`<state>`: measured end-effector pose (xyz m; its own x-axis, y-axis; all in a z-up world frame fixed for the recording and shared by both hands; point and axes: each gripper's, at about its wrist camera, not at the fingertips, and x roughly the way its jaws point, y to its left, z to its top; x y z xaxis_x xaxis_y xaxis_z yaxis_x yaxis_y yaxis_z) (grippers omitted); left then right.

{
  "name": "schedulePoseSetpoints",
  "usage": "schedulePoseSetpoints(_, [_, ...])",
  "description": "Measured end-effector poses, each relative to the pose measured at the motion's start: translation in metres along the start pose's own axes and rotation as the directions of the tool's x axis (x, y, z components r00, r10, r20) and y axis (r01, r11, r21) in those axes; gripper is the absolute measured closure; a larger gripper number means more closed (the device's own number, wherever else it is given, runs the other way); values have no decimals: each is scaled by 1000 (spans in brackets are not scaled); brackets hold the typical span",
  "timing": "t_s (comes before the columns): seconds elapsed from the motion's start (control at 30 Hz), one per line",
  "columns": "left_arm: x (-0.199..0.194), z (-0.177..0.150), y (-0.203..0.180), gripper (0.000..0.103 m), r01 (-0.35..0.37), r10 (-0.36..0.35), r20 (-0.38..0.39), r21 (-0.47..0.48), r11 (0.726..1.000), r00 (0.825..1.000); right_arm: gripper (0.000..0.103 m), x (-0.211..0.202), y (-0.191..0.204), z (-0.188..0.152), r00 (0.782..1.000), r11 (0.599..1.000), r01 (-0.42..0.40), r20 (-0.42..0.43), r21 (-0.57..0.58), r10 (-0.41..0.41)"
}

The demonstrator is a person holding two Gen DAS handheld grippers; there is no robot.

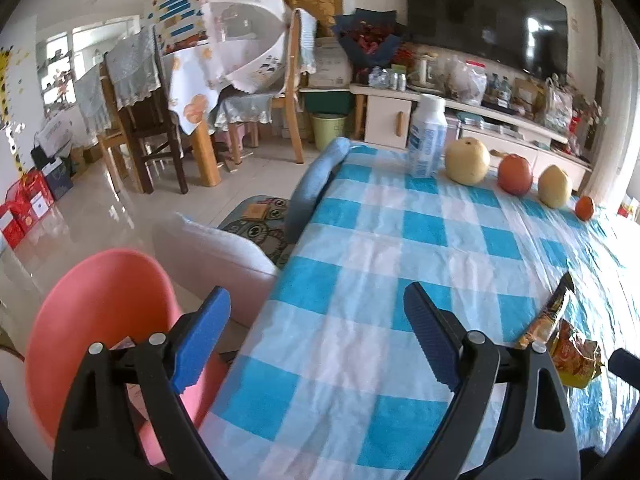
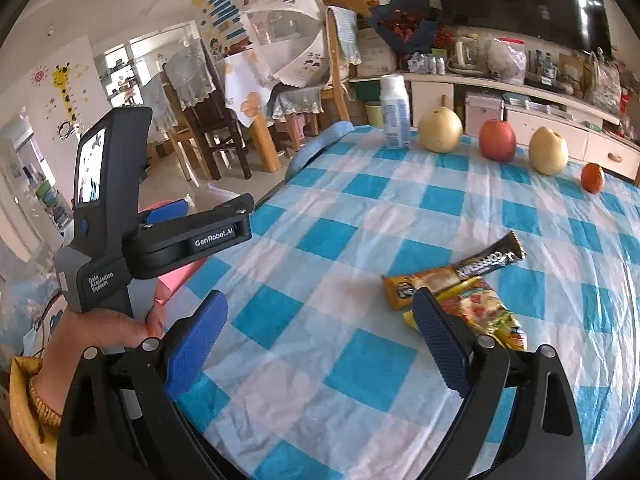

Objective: Collect trash
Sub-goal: 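Move both tools back over the table toward the coffee stick and chip bag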

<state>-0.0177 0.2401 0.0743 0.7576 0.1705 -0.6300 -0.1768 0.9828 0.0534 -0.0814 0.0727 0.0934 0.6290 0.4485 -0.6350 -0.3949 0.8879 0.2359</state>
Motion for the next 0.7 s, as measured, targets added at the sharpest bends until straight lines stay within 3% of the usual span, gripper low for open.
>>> schedulePoseSetpoints(0.23, [3,-2,-28,14,25,-25,-5,54,998,1000,10,-11,-27,-1,1000,999,17,17,43,-18])
schedulePoseSetpoints(0.47, [3,-5,-60,14,101,-101,-7,127,987,995,10,-26,-63,2,997,994,51,45,96,-56])
schedulePoseSetpoints(0.7, [-2,-10,-87,14,301,-299,-43,189,935,953,10,-44,-123,11,991,975,105,56,196,-118])
